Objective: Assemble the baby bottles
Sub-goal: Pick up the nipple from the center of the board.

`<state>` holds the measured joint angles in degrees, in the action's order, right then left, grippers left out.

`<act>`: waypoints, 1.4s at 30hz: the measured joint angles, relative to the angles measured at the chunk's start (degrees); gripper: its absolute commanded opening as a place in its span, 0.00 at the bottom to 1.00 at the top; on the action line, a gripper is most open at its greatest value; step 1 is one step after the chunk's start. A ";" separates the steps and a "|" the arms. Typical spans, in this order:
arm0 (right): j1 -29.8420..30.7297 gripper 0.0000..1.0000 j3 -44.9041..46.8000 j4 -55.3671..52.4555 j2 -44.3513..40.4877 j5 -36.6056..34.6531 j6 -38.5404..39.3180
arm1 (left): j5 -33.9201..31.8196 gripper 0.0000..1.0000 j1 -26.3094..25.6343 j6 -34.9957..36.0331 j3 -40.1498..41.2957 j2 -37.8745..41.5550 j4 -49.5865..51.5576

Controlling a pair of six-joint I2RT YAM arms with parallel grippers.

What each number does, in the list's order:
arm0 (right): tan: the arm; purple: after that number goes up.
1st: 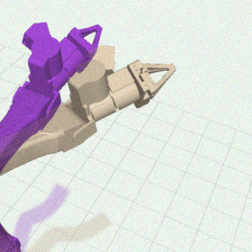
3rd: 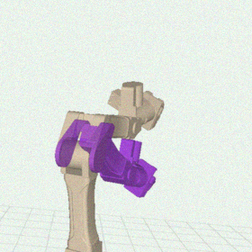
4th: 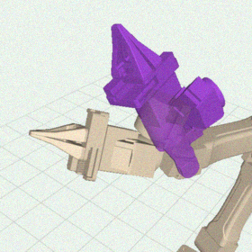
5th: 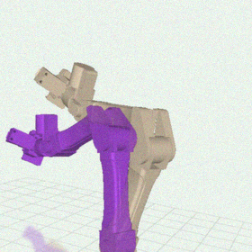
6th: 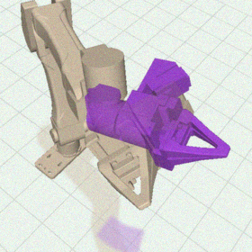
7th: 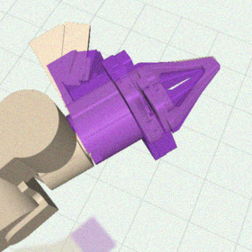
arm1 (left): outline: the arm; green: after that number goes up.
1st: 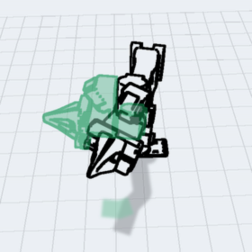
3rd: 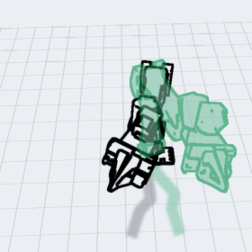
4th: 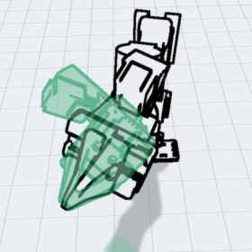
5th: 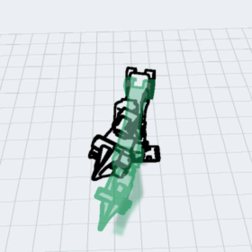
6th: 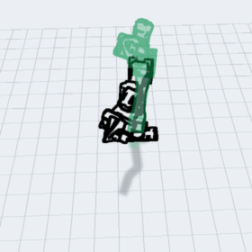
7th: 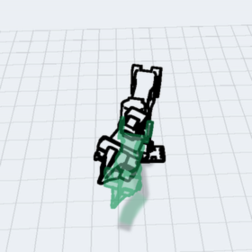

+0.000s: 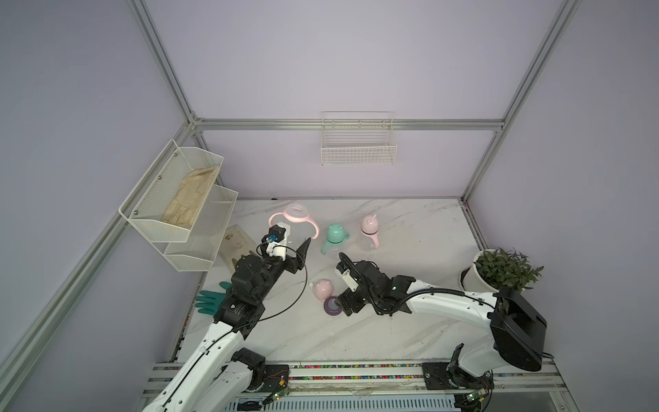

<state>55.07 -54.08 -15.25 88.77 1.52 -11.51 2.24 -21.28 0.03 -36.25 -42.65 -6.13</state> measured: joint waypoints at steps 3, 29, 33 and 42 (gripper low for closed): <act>0.68 0.91 0.39 2.91 2.43 1.38 0.04 | 0.09 0.00 0.11 -0.90 1.75 2.32 0.07; 5.79 0.87 -4.63 8.37 17.31 -4.72 2.16 | 0.48 0.00 0.22 -0.57 2.03 7.87 4.68; 6.14 0.87 -4.63 7.85 17.31 -5.68 2.19 | 0.48 0.00 0.22 -0.37 2.03 8.55 5.22; 6.38 0.59 -4.96 6.12 17.18 -7.13 1.68 | 0.48 0.00 0.22 -0.24 2.03 8.70 5.49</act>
<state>61.45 -59.05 -9.13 105.95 -5.61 -9.82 2.72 -21.06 -0.21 -34.22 -33.95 -0.64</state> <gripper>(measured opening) 0.691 0.769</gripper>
